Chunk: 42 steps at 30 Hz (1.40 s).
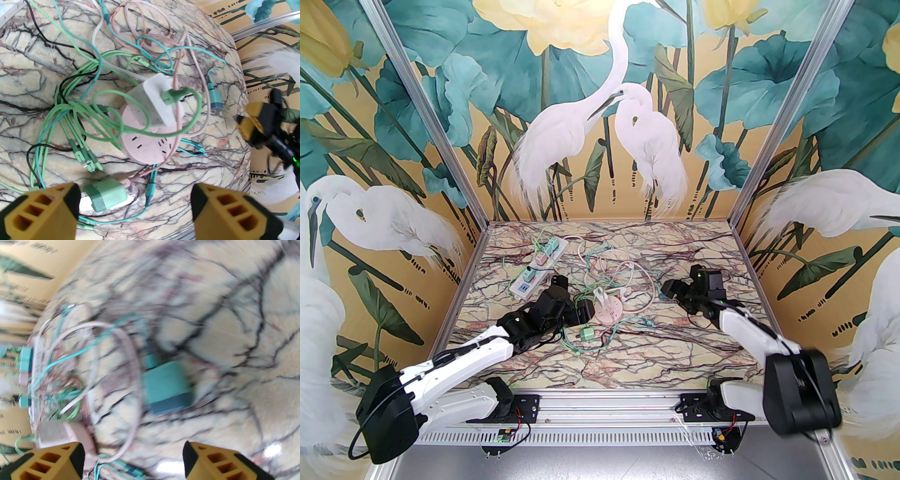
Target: Pull the plug off the socket
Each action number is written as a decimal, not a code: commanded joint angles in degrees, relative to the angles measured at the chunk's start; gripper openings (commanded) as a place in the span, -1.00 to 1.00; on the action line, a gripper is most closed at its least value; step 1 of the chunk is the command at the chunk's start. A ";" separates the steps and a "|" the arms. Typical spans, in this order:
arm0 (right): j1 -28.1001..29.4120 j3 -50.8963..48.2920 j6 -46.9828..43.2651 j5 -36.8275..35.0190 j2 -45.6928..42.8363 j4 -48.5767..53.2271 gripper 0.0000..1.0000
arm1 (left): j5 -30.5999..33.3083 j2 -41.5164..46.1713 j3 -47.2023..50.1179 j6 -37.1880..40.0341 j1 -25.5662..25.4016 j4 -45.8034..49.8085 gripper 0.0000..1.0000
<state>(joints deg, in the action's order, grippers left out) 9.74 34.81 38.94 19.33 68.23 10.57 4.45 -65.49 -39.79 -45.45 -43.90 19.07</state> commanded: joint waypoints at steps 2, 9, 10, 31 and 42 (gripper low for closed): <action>5.97 2.37 -3.26 -7.46 -1.89 2.89 0.53 | 1.83 -3.79 -1.43 -1.38 -1.02 -1.73 0.43; 14.91 3.76 -7.51 -7.46 4.03 -4.40 0.45 | 8.73 -8.49 -6.92 -3.80 -4.22 3.02 0.32; 16.73 3.96 -8.28 -7.68 5.07 -5.26 0.43 | 9.62 -8.55 -7.45 -4.13 -4.18 3.88 0.31; 37.35 19.39 -13.51 -37.47 25.22 6.55 0.16 | 14.00 -0.63 -5.23 -5.20 -4.21 8.98 0.40; 27.77 9.67 -8.09 -33.68 19.03 6.00 0.09 | 11.64 -2.77 -6.72 -4.86 -5.15 6.90 0.39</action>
<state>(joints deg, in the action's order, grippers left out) 39.59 46.50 28.53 -16.32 87.66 16.45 17.19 -67.00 -45.47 -50.35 -48.12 26.55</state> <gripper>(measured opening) 0.546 0.695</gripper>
